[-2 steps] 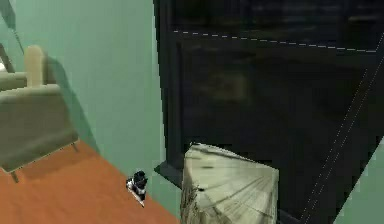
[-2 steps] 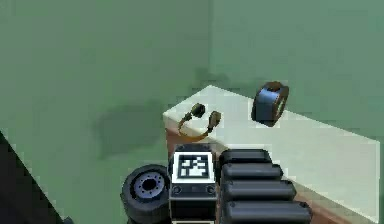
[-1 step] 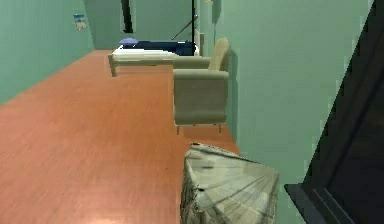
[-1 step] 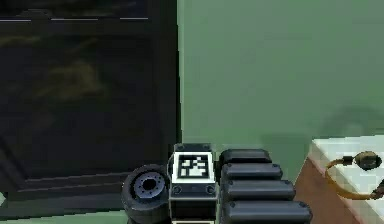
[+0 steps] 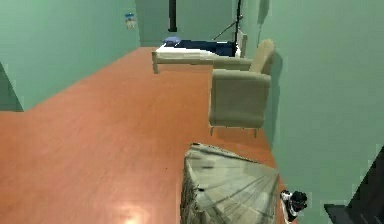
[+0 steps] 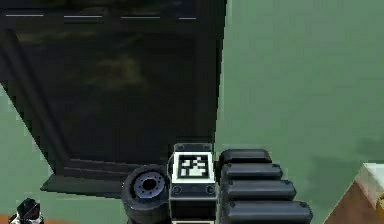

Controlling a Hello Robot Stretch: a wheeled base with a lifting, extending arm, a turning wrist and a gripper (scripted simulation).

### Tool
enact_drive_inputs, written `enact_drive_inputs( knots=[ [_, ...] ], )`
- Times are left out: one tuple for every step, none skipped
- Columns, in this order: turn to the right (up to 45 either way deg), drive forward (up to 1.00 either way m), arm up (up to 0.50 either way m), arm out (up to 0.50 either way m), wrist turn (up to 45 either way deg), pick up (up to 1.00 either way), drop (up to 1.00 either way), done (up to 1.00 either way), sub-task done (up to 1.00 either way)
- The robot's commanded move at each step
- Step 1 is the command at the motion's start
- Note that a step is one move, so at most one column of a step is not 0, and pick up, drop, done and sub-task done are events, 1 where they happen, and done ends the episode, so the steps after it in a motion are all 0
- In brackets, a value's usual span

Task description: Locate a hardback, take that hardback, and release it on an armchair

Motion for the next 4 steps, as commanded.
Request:
enact_drive_inputs(
  knots=[
    [0.0,0.40,0.00,0.00,0.0,0.00,0.00,0.00,0.00],
    [-3.0,0.00,0.00,0.00,0.0,0.00,0.00,0.00,0.00],
    [0.0,1.00,0.00,0.00,0.0,0.00,0.00,0.00,0.00],
    [-3.0,0.00,0.00,0.00,0.0,0.00,0.00,0.00,0.00]
  ],
)
